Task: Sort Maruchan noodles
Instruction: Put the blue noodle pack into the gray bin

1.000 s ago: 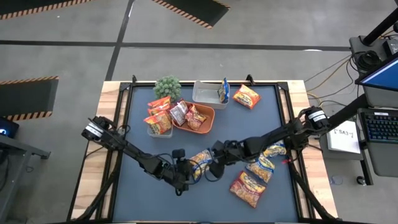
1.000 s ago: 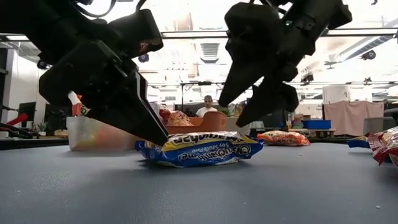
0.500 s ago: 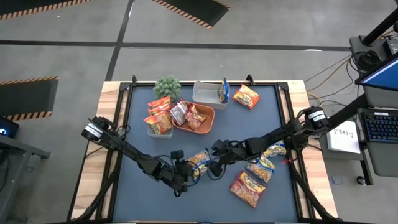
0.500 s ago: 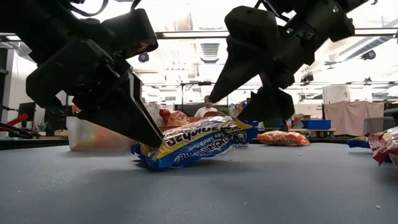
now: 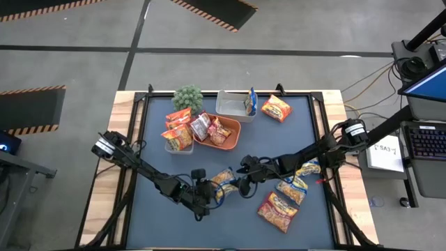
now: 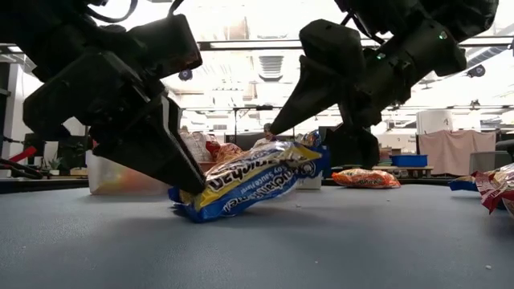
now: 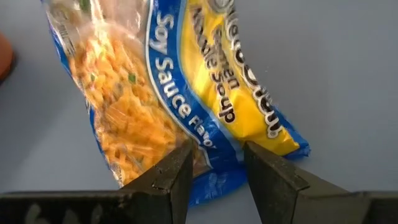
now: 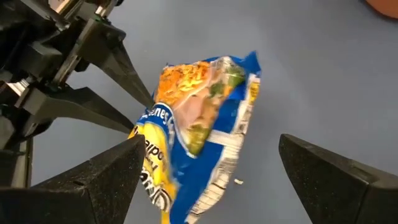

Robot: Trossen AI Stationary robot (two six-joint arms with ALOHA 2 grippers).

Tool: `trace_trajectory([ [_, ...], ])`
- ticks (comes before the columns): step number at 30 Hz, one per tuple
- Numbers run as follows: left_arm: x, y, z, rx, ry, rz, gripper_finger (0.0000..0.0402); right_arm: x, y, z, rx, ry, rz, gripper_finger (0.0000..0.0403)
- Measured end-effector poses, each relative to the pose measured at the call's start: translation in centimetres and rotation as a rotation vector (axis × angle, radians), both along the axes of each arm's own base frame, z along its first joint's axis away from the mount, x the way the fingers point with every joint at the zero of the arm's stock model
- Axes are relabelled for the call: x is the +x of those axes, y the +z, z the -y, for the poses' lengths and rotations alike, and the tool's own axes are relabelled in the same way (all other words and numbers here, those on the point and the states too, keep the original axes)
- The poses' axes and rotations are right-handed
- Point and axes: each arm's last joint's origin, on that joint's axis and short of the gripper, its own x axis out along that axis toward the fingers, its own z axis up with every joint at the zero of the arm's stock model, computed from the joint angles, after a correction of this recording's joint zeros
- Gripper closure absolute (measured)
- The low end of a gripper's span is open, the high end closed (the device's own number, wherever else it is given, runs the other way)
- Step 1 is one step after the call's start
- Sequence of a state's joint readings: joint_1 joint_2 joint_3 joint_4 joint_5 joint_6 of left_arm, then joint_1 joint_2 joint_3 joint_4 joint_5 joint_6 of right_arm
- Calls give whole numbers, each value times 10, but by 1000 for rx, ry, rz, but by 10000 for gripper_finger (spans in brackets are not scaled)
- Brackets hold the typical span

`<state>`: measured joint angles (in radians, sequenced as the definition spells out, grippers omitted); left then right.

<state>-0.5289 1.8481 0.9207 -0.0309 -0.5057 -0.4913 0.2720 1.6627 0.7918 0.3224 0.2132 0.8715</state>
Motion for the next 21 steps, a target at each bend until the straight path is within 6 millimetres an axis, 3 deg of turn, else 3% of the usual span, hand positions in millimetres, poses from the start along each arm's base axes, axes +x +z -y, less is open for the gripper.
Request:
trace_trajectory([
  [6,0,-1,0,2,1,-3,274,9,-18,-3,23,35,15,44],
  [13,0,-1,0,1,6,0,274,19,-13,-4,24,55,63,48],
  [21,0,-1,0,4,8,1,274,22,-9,-5,23,58,76,110],
])
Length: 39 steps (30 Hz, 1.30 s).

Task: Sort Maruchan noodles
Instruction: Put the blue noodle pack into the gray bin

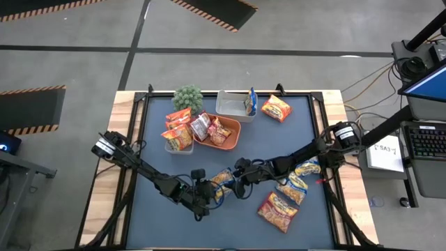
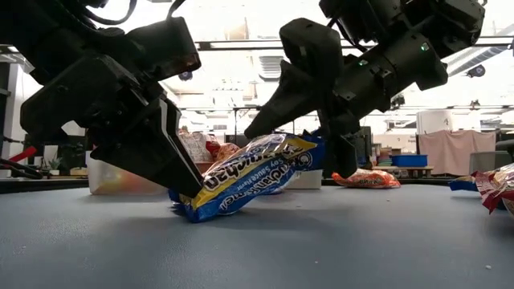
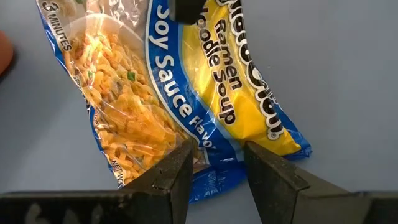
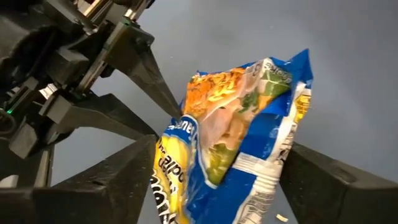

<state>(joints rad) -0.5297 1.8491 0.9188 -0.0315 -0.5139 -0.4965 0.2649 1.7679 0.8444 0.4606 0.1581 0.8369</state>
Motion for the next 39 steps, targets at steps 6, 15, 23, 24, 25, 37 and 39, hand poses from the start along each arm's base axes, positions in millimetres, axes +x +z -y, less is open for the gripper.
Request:
trace_trajectory([
  [6,0,0,0,3,3,3,274,0,0,0,-5,-1,-2,171],
  [15,-1,0,1,26,8,10,274,0,-1,0,-13,3,-10,237],
  [23,-11,7,12,103,-13,41,274,-4,2,1,-16,12,-37,246],
  [24,-13,9,12,117,-8,43,274,-4,3,1,-16,12,-37,251],
  [25,-14,10,13,124,-8,44,274,-4,3,1,-15,12,-35,257],
  [37,-24,41,13,213,-33,111,274,-4,4,0,-1,36,-37,271],
  [39,-26,53,11,249,-49,136,274,-4,5,0,-7,40,-33,272],
])
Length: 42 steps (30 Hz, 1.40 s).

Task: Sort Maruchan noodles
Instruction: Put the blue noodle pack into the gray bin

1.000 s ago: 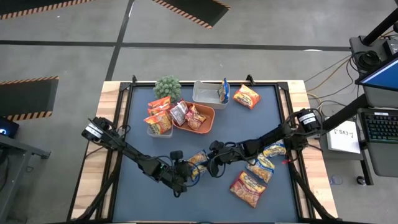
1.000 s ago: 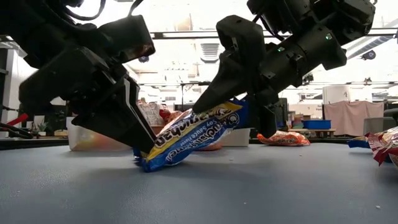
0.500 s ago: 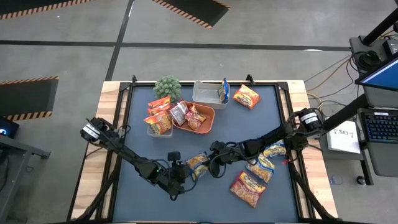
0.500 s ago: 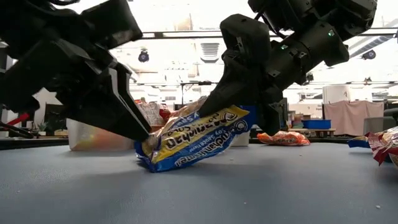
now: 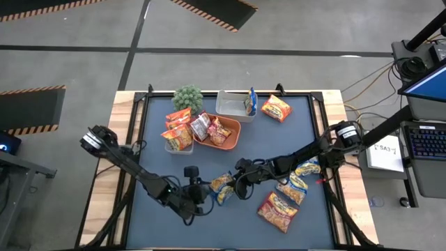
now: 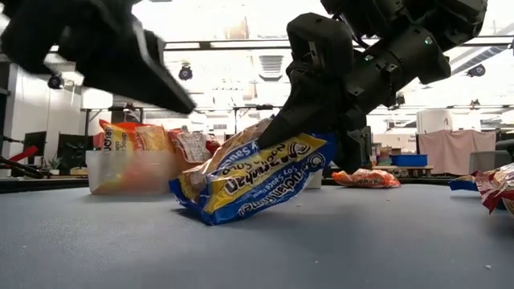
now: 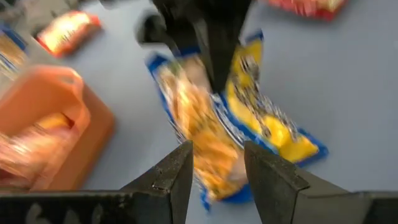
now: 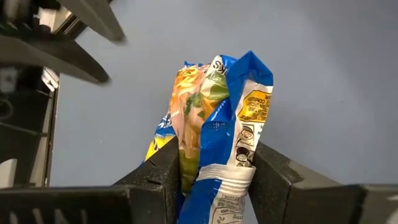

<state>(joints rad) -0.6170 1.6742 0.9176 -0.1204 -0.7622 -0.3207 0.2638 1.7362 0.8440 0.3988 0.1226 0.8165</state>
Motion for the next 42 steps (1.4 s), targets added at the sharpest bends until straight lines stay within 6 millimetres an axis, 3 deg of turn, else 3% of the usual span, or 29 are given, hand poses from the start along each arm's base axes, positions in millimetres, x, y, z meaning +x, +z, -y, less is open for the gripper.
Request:
trace_trajectory([
  [10,-17,64,-18,240,33,155,274,-5,28,-4,-7,31,85,272],
  [17,-29,90,-30,366,127,212,274,-9,47,-2,-85,34,156,272],
  [24,-37,108,-40,505,162,197,274,-6,66,1,-158,11,223,273],
  [28,-39,114,-49,520,222,203,274,2,84,2,-308,-59,281,273],
  [36,-39,113,-55,570,255,167,274,26,111,11,-678,-306,273,273],
  [42,-44,108,-61,671,318,105,274,48,129,28,-764,-377,223,273],
])
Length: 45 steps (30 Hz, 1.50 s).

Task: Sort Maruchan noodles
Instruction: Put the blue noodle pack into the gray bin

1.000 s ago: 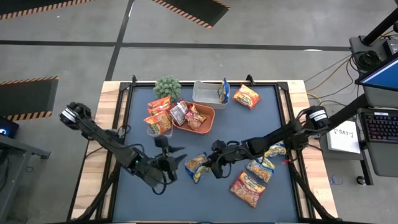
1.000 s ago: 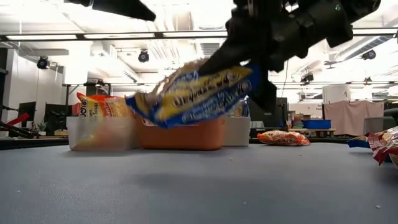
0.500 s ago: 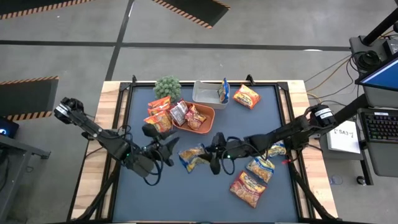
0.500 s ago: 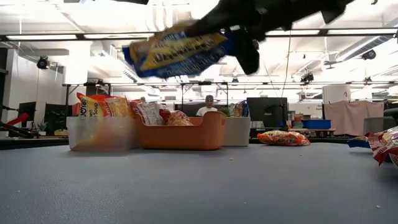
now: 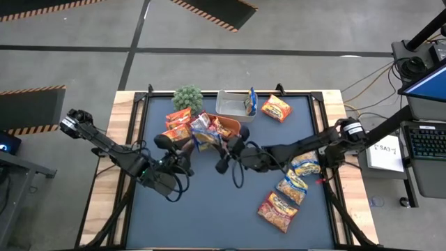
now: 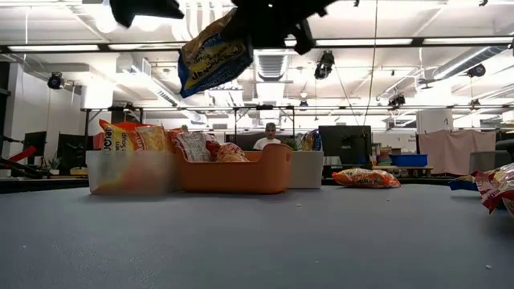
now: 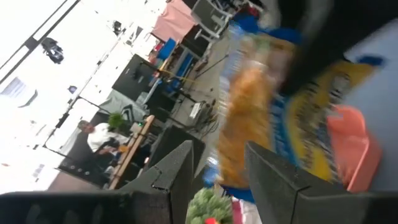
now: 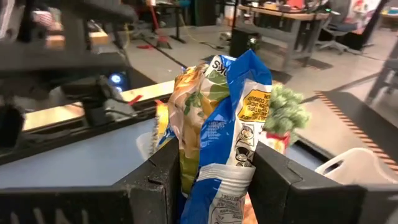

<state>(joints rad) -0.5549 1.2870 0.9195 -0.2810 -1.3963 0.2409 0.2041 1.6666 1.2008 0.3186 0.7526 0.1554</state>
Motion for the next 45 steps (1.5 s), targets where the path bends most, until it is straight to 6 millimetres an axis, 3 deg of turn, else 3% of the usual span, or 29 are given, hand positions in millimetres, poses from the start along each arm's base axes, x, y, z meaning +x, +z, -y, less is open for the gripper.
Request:
trace_trajectory([
  [13,-27,-17,-17,2,78,-28,274,11,44,38,86,-129,-123,273],
  [21,-37,-13,-23,-9,100,13,274,4,75,97,267,-144,-220,273],
  [26,-41,-9,-26,-16,100,24,274,-8,71,149,427,-206,-243,273],
  [34,-41,-8,-26,-18,100,27,274,-49,56,227,657,-407,-327,273],
  [38,-41,-8,-26,-18,100,27,274,-65,52,246,721,-463,-369,273],
  [45,-41,-8,-26,-13,99,19,274,-70,43,251,734,-490,-397,273],
])
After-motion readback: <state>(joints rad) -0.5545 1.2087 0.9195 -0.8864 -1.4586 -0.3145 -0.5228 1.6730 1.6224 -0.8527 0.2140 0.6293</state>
